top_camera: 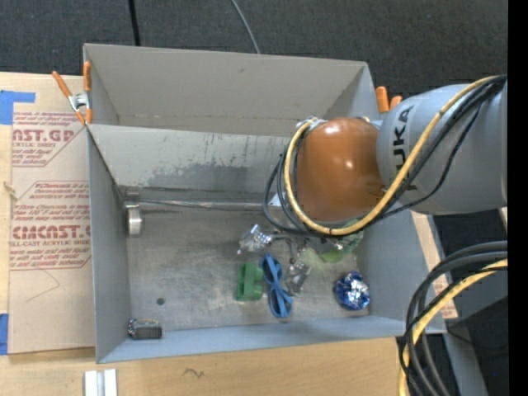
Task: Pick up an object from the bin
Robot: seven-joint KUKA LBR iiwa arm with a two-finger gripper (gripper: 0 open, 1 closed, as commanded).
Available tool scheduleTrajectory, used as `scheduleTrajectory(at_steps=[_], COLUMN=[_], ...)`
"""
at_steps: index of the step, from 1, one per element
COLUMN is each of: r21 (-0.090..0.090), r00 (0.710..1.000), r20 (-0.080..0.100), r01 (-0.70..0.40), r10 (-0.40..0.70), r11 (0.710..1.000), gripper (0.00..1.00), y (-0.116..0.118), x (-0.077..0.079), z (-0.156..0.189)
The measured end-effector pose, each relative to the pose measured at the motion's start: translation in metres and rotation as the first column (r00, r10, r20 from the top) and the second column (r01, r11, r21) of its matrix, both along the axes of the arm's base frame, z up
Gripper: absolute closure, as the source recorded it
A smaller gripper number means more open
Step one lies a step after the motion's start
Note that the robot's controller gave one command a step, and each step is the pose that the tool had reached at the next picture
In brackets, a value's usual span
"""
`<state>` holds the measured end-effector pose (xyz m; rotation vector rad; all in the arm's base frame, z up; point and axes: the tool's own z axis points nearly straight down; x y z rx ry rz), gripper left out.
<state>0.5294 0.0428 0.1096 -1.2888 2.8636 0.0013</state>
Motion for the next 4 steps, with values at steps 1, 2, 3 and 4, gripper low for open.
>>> scheduleTrajectory(at_steps=[1, 2, 3, 4], r21=[0.001, -0.001, -0.004, -0.001], r00=[0.965, 0.884, 0.885, 0.886], r20=[0.003, 0.007, 0.004, 0.004], r01=[-0.264, -0.467, -0.466, -0.464], r10=[0.264, 0.467, 0.466, 0.464], r11=[0.965, 0.884, 0.885, 0.886], gripper=[0.00, 0.00, 1.00, 1.00], y=[0.000, 0.006, 0.004, 0.006], x=[0.001, -0.017, -0.016, -0.016], z=[-0.038, -0.038, -0.036, 0.011])
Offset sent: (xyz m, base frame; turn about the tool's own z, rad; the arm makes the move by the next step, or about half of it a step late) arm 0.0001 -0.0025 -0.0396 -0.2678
